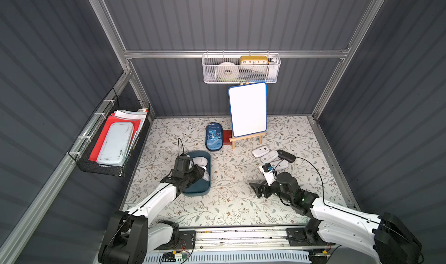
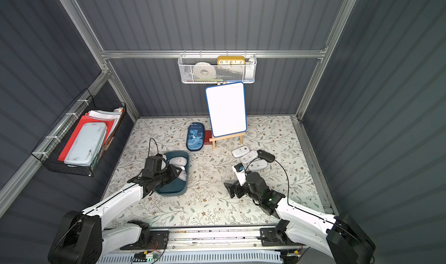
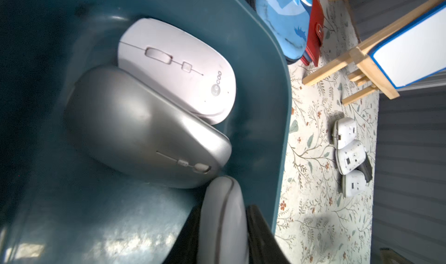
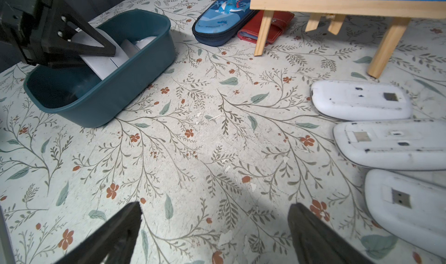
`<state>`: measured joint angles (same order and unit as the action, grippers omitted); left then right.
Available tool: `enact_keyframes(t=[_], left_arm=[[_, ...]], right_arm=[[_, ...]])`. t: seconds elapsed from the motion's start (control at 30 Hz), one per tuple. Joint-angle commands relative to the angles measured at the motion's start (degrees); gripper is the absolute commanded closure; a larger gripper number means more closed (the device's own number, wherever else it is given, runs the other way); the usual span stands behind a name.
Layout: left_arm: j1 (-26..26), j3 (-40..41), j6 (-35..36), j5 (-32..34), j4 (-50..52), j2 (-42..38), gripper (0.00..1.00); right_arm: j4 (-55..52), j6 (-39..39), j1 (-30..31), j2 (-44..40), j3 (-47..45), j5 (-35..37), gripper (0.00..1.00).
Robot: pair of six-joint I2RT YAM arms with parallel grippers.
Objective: Put the mouse in the storage box
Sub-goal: Place the mouse in the storage box.
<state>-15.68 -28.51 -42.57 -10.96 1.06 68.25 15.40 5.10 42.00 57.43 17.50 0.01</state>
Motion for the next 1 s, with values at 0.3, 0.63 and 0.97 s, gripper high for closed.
enact_keyframes(t=[0.3,0.63,0.97], left_arm=[[0.06,3.71,-5.5,-9.21,-10.12,1.55,0.59],[0.06,4.17,-8.02,-5.57,1.52,-5.68,0.14],[0.1,1.38,-8.33,-3.29,14.7,-13.8,0.0]], right_arm=[[0.51,0.95,-1.42,2.16,1.57,-1.33,0.01],[0.61,1.4,-2.04,2.51,1.66,-1.4,0.01],[-0.28,2.87,-2.24,2.15,1.91,2.09,0.01]])
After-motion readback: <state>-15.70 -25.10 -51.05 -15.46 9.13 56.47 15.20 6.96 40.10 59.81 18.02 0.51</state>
